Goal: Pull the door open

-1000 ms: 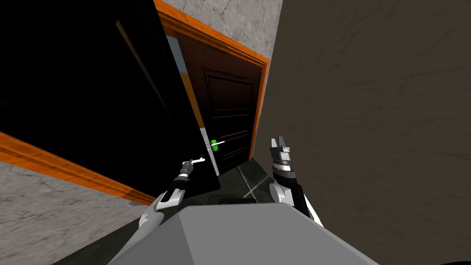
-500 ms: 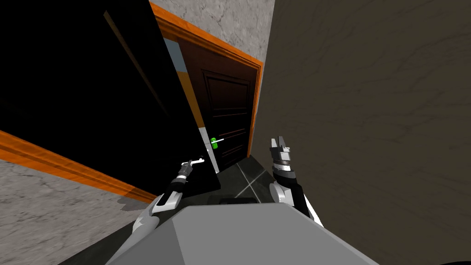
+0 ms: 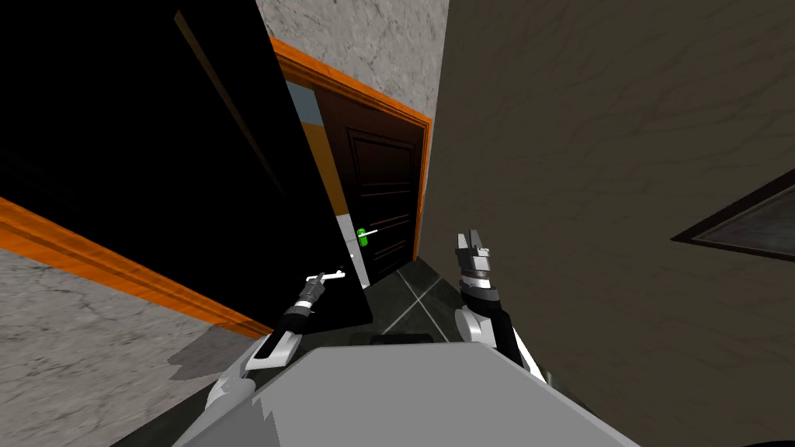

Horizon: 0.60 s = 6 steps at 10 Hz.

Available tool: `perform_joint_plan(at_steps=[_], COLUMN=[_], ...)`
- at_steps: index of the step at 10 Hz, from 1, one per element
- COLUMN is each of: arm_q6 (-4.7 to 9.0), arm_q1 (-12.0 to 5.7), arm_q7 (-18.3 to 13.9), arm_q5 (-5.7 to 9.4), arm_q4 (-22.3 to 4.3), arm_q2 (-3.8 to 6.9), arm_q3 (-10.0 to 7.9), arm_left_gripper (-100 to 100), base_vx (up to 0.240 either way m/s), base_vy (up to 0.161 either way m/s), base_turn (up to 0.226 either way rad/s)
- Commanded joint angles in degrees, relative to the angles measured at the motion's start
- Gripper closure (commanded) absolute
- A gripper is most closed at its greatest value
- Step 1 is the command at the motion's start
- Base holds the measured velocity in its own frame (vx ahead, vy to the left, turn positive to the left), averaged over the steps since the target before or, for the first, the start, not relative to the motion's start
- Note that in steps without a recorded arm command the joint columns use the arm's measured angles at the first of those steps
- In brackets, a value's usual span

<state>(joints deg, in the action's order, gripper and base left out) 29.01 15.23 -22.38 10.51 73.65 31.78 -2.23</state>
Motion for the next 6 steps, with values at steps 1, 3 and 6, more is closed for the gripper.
perform_joint_plan(at_steps=[1, 3, 6], arm_q6=[0.0, 2.22, 4.92], arm_q1=[0.0, 1.84, 3.73], arm_q7=[0.0, -1.25, -2.69], arm_q5=[0.0, -0.05, -0.12], arm_q4=[0.0, 0.29, 0.65], arm_q2=[0.0, 1.32, 2.97], arm_q3=[0.0, 1.13, 2.37], arm_left_gripper=[100, 100, 100], base_vx=[-0.103, -0.189, -0.224], base_vy=[0.028, 0.014, 0.083], base_turn=[-0.001, -0.148, -0.157])
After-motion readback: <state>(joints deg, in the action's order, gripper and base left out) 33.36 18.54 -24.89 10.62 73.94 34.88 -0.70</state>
